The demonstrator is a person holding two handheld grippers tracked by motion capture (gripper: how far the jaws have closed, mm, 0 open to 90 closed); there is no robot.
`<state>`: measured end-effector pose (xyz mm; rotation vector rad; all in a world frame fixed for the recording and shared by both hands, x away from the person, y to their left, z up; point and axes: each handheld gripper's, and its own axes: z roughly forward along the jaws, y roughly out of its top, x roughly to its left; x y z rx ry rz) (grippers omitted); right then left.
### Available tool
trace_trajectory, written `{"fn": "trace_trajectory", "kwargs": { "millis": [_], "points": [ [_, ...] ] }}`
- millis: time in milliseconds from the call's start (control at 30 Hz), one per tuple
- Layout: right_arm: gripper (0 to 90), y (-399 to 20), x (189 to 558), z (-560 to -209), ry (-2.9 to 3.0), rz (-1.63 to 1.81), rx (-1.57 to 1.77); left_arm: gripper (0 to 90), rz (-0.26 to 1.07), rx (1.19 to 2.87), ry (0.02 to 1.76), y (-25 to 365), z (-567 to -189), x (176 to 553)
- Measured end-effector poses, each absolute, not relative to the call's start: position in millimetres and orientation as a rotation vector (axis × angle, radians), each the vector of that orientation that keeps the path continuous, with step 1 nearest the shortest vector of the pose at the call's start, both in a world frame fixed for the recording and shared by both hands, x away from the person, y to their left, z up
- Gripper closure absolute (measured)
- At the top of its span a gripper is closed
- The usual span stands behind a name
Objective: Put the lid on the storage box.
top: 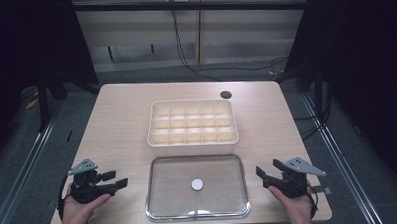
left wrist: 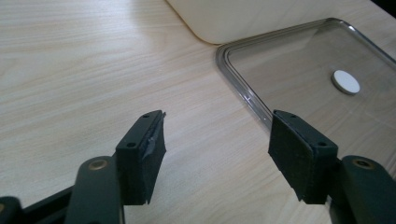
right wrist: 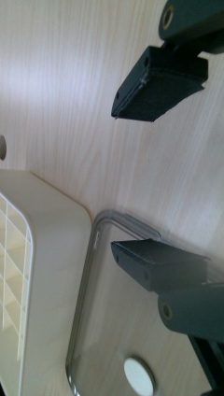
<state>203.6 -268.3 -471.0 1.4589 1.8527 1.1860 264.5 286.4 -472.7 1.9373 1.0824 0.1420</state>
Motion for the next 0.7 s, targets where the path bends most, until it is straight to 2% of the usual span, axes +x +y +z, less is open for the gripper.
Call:
{"fn": "trace_trajectory", "kwargs": {
  "millis": [233, 333, 467, 700],
  "points": [
    [30.1, -272, 204, -471, 1.865, 1.208, 1.534, 30.5, 0.138, 1.945, 1.095, 286, -473, 266],
    [30.2, -271, 204, -471, 1.876, 1.222, 1.532, 31.2, 0.135, 1.943, 1.104, 286, -474, 267],
    [34.7, -269, 204, -465, 1.908, 1.225, 1.542, 33.3, 0.155, 1.949, 1.127, 281, -473, 271],
    [35.7, -268, 209, -452, 1.944, 1.303, 1.530, 34.7, 0.162, 1.946, 1.107, 274, -468, 274]
  ]
}}
